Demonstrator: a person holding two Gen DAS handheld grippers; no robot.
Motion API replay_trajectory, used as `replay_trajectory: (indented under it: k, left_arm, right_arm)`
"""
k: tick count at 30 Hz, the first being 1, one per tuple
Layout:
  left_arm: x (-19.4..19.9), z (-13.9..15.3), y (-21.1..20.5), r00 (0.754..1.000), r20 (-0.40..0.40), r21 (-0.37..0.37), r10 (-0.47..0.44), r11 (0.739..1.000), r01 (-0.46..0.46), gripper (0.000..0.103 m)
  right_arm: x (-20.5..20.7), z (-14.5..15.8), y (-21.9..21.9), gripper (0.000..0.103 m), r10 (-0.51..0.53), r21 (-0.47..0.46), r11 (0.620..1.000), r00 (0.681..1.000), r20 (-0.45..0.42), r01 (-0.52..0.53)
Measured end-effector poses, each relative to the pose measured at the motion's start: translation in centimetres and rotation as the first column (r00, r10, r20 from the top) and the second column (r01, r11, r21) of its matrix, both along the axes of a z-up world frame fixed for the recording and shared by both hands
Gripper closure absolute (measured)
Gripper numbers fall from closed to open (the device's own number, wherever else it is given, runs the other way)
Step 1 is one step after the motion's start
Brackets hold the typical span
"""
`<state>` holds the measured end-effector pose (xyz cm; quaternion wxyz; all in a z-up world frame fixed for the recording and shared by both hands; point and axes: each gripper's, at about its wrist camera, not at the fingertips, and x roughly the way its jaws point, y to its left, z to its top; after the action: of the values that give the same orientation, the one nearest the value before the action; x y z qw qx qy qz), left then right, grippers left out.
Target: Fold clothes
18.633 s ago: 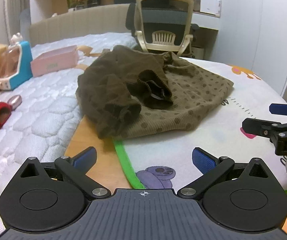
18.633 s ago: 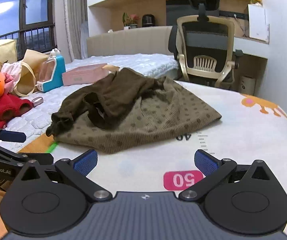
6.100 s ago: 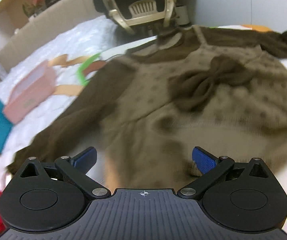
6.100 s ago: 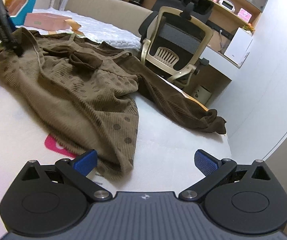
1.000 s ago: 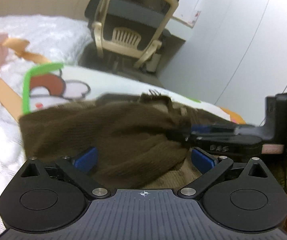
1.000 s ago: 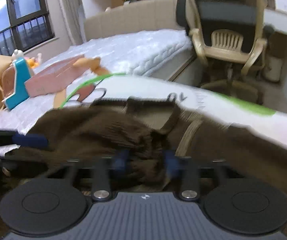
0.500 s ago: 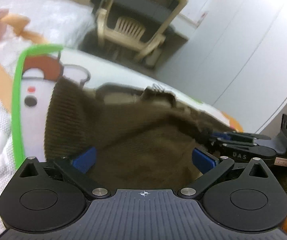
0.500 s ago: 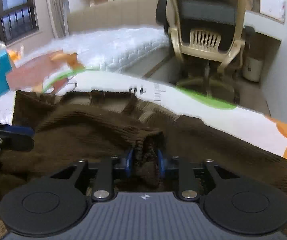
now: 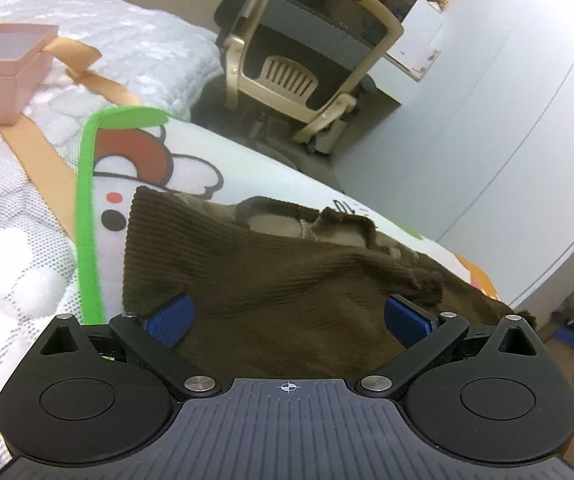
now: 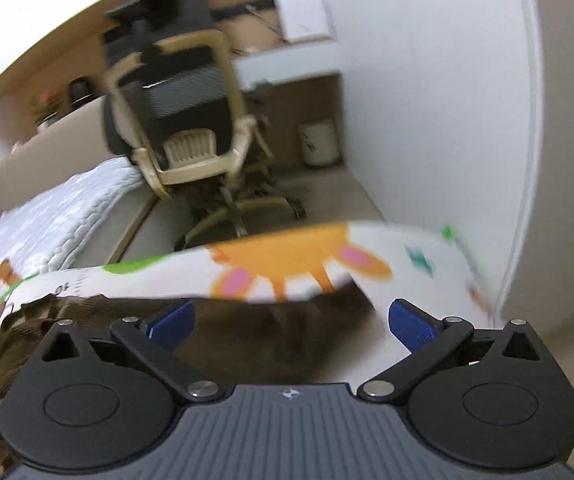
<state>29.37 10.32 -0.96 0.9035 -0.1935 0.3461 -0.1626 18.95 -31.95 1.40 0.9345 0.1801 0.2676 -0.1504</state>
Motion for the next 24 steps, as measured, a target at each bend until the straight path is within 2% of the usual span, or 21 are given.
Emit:
replay_trajectory:
  k: [2,4,5,6,7,8,10,12,14,16,18,20,21,22,23,24]
  left_arm:
    - [-0.9,0.5,0.4,1.000,0.012,-0.001,0.002,1.000,-0.002,0.000]
    - [-1.8,1.0,0.9,1.000,0.024,-0.001,0.004,1.000,-0.004,0.000]
    - [-2.3,1.3,1.1,1.000,0.030,-0.001,0.005,1.000,-0.005,0.000]
    - [-2.7,1.5,1.3,0.999,0.036,-0.002,0.006,1.000,-0.006,0.000]
    - [-3.2,1.8,1.5,0.999,0.042,-0.002,0.008,1.000,-0.007,0.000]
    - [-3.7,2.1,1.8,0.999,0.048,-0.002,0.009,1.000,-0.009,0.000]
    - [-4.6,2.6,2.2,0.998,0.061,-0.003,0.011,1.000,-0.011,0.000]
    - [-5.5,3.1,2.6,0.997,0.073,-0.004,0.013,1.000,-0.013,0.000]
    - [-5.8,2.9,2.8,0.998,0.067,-0.020,0.012,1.000,-0.010,0.000]
    - [-5.8,2.3,2.9,0.999,0.054,-0.043,0.006,0.999,-0.004,0.000]
    - [-6.0,2.0,2.7,0.999,0.044,-0.061,-0.013,0.998,0.015,0.000]
    - [-6.5,1.8,2.7,0.998,0.044,-0.068,-0.037,0.997,0.040,0.000]
    - [-6.7,1.8,2.7,0.998,0.045,-0.069,-0.050,0.996,0.053,0.000]
    - [-6.9,1.8,2.7,0.997,0.046,-0.068,-0.064,0.995,0.067,0.000]
    - [-7.1,1.9,2.7,0.996,0.045,-0.064,-0.078,0.995,0.081,0.000]
    - [-7.3,1.9,2.6,0.995,0.045,-0.060,-0.090,0.994,0.093,0.000]
  right_arm:
    - [1.2,-1.9,0.1,0.000,-0.026,0.019,0.999,1.000,-0.013,0.027]
    - [3.4,-3.7,1.3,0.013,-0.028,-0.028,0.999,0.998,-0.054,0.027]
    - [4.4,-4.4,1.8,0.028,-0.027,-0.068,0.997,0.996,-0.086,0.021]
    - [5.0,-4.3,2.3,0.060,-0.028,-0.120,0.993,0.994,-0.105,0.015]
    - [5.3,-3.6,3.0,0.080,-0.003,-0.160,0.987,0.995,-0.096,-0.012]
    - [5.4,-2.5,3.8,0.090,0.043,-0.186,0.981,0.996,-0.075,-0.057]
    - [5.7,0.7,6.9,0.090,0.148,-0.257,0.955,0.989,-0.013,-0.146]
    - [6.1,4.6,11.3,0.090,0.296,-0.322,0.909,0.954,0.054,-0.264]
    - [6.6,8.1,16.8,0.090,0.459,-0.377,0.839,0.882,0.104,-0.392]
    - [7.3,10.2,21.8,0.090,0.590,-0.405,0.765,0.798,0.126,-0.501]
    - [8.3,11.1,26.6,0.090,0.689,-0.391,0.697,0.712,0.133,-0.601]
    - [9.3,10.9,30.5,0.086,0.753,-0.370,0.639,0.647,0.121,-0.675]
    - [9.8,10.5,32.2,0.068,0.784,-0.347,0.604,0.612,0.102,-0.717]
    - [10.3,9.9,33.4,0.055,0.816,-0.311,0.566,0.573,0.076,-0.764]
    - [10.6,9.4,34.2,0.035,0.832,-0.287,0.544,0.550,0.067,-0.789]
    - [10.5,9.1,34.3,0.032,0.835,-0.282,0.541,0.545,0.074,-0.792]
